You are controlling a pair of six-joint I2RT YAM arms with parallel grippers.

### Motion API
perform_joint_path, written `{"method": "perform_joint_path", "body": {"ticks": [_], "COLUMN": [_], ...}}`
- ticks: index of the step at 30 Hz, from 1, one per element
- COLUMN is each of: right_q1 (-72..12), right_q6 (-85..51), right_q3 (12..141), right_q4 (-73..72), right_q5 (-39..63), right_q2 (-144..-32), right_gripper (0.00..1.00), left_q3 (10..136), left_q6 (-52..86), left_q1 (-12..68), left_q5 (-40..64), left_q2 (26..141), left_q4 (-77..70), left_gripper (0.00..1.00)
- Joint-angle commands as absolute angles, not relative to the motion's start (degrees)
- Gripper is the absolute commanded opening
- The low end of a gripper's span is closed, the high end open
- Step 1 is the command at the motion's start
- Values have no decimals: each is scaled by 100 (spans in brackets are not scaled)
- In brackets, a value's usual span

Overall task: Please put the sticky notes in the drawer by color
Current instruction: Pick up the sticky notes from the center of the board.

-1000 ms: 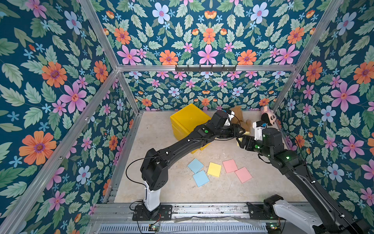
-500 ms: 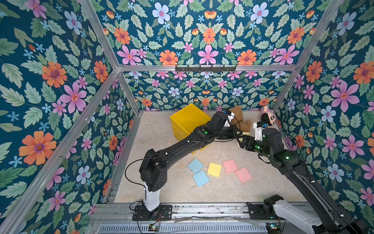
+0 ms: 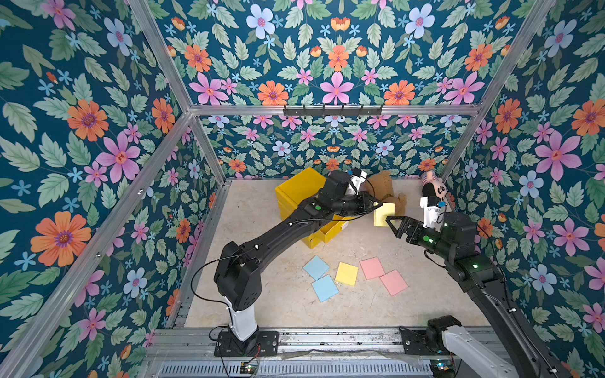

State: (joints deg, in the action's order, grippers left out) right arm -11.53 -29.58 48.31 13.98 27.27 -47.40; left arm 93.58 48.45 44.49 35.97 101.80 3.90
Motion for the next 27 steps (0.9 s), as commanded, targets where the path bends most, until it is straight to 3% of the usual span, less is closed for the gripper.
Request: {"method": "perform_joint_path", "body": {"ticks": [1, 8, 13, 15, 20, 27], "right_q1": [-633, -536, -548, -548, -548, -547], "right_q6": [-4008, -6174, -6668, -6773, -6734, -6414], "right_q3": [4537, 3816, 3698, 3679, 3701, 3725], "right_q4": [-487, -4067, -4889, -5090, -5054, -4447], "right_q5": [4807, 5901, 6035, 6089, 6171, 6087], "right_q2": [-4598, -4732, -4907, -4920, -4828, -4733], "right_gripper": [99, 98, 89, 78, 64, 32], "left_q3": [9295, 9060, 8908, 8886, 8882, 8913], "left_q6": [4624, 4909, 5610, 5746, 6076, 6166], "left_q1": [4221, 4023, 4072, 4108, 4201, 4204], "left_q5": [4500, 5480, 5738, 5791, 5906, 5915], "left_q2": [9939, 9543, 9464, 9492, 9611, 9677], "left_q4": [65, -591, -1522, -1723, -2150, -2240], "left_gripper": [0, 0, 0, 0, 0, 0]}}
